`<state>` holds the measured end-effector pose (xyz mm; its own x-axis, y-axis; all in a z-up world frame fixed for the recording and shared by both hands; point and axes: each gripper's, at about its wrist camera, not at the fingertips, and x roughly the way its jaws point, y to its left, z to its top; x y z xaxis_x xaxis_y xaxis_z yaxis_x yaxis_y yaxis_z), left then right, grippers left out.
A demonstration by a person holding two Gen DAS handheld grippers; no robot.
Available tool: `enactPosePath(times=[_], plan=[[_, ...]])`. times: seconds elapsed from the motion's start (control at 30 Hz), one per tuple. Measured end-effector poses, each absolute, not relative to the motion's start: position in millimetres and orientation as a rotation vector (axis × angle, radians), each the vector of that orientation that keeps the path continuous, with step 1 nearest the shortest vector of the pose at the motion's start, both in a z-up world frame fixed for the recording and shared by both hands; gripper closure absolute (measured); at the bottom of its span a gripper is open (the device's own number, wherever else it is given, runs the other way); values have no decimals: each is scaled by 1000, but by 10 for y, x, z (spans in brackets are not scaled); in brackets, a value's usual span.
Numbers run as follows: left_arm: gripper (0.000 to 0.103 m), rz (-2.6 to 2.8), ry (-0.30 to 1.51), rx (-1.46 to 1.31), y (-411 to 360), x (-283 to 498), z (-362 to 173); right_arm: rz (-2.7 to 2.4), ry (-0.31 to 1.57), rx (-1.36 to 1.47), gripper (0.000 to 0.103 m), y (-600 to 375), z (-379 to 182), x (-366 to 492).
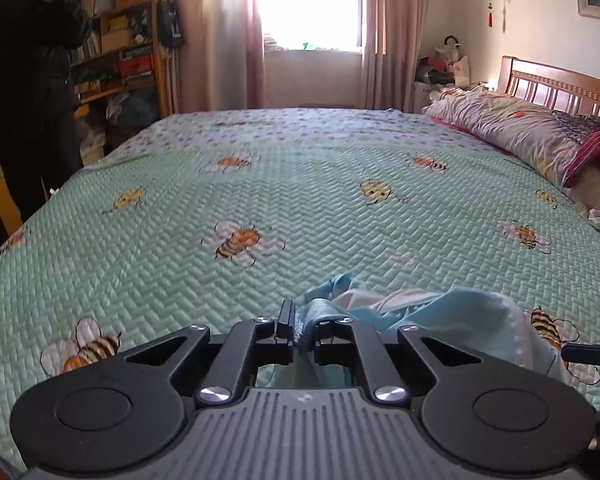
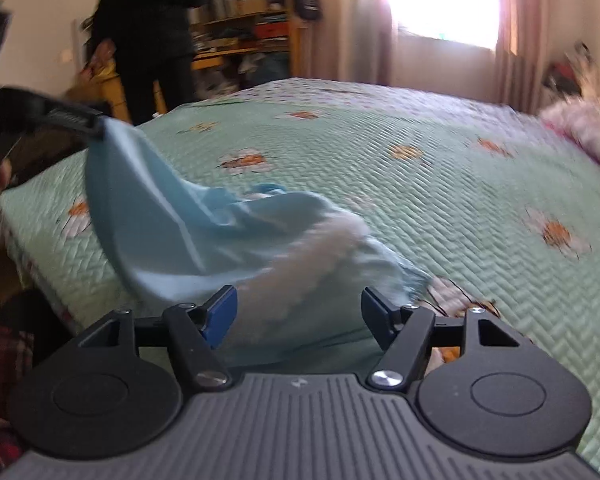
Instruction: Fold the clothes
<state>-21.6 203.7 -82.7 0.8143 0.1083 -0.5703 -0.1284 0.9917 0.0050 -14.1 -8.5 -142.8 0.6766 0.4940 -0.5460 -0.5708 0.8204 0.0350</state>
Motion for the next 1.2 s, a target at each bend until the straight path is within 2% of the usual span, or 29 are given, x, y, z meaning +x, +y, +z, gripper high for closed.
enactPosePath(times=[0.67,0.9,0.97,1.0,1.03,1.07,1.1,1.13,1.2], plan=[[92,113,600,-29,1988,-289,-787,642,598,-189,31,90,-1463,-208],[82,147,624,-37,2022,-233,-833,635,620,-159,31,54,-1479,-150],[76,162,638,-54,2052,-194,-850,631,632,-139,31,27,-1488,-124],[67,170,645,-64,2062,-171,-862,628,638,-129,31,14,-1492,-111],[44,188,657,-76,2070,-150,-879,626,644,-120,31,5,-1496,-100],[29,212,674,-91,2091,-131,-900,621,647,-114,31,-3,-1499,-91],[7,237,690,-106,2112,-112,-921,616,650,-108,31,-11,-1501,-83],[1,261,706,-121,2133,-93,-942,611,652,-103,31,-19,-1504,-74],[1,278,739,-162,2198,-78,-978,602,651,-97,30,-48,-1510,-62]])
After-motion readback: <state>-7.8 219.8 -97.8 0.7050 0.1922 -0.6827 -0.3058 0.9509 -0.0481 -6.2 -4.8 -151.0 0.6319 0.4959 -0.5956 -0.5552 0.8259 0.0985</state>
